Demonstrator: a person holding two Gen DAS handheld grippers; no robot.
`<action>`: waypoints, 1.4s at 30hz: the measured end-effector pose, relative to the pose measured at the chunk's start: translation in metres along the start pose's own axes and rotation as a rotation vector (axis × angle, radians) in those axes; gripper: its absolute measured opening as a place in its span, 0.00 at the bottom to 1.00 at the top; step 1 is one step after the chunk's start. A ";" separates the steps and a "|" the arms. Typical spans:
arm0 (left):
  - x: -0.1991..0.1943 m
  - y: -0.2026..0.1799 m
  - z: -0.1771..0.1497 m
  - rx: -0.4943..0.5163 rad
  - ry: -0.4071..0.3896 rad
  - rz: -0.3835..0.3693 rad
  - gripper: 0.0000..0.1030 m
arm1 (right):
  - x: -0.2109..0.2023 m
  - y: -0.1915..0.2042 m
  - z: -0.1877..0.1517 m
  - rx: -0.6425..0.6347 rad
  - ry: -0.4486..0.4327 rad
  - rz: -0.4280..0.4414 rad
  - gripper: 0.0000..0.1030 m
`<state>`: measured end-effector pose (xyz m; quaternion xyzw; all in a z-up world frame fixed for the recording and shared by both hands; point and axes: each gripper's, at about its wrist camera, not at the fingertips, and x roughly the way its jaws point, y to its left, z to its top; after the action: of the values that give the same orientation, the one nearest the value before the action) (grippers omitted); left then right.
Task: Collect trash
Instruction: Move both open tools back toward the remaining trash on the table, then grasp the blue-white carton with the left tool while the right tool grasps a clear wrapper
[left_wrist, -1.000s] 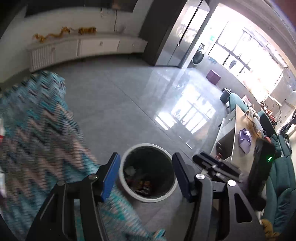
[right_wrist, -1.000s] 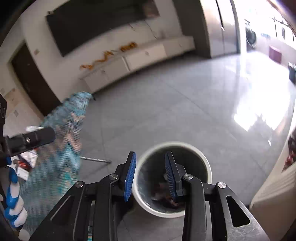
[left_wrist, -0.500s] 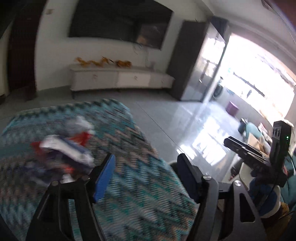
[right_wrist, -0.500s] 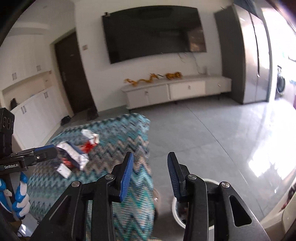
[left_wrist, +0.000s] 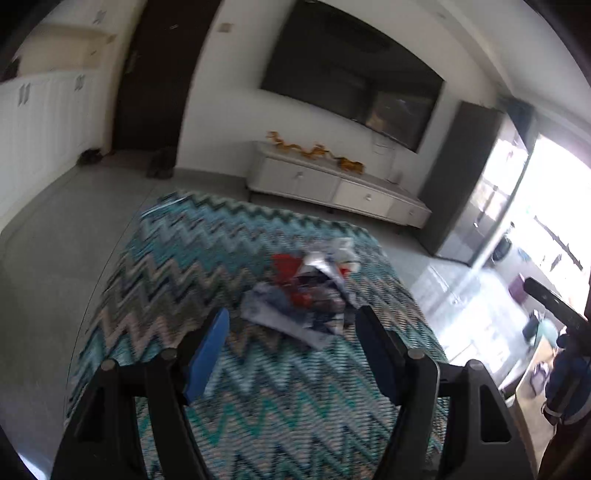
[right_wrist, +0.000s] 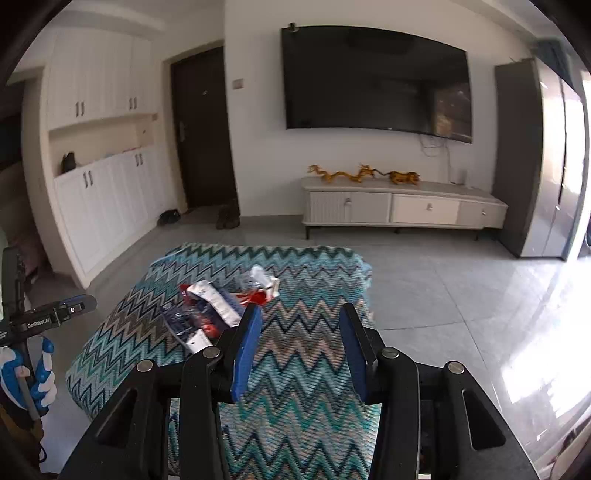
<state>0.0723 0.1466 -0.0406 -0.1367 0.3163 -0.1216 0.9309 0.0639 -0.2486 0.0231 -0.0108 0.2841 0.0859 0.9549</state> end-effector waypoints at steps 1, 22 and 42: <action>0.001 0.010 -0.001 -0.022 0.001 0.005 0.67 | 0.002 0.005 0.001 -0.009 0.003 0.005 0.42; 0.111 0.047 -0.016 -0.328 0.245 -0.128 0.68 | 0.152 0.080 -0.014 -0.143 0.212 0.257 0.41; 0.210 0.044 -0.007 -0.522 0.412 0.007 0.65 | 0.253 0.106 -0.035 -0.171 0.312 0.432 0.41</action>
<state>0.2362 0.1207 -0.1777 -0.3423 0.5188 -0.0582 0.7812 0.2358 -0.1070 -0.1406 -0.0437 0.4150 0.3084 0.8548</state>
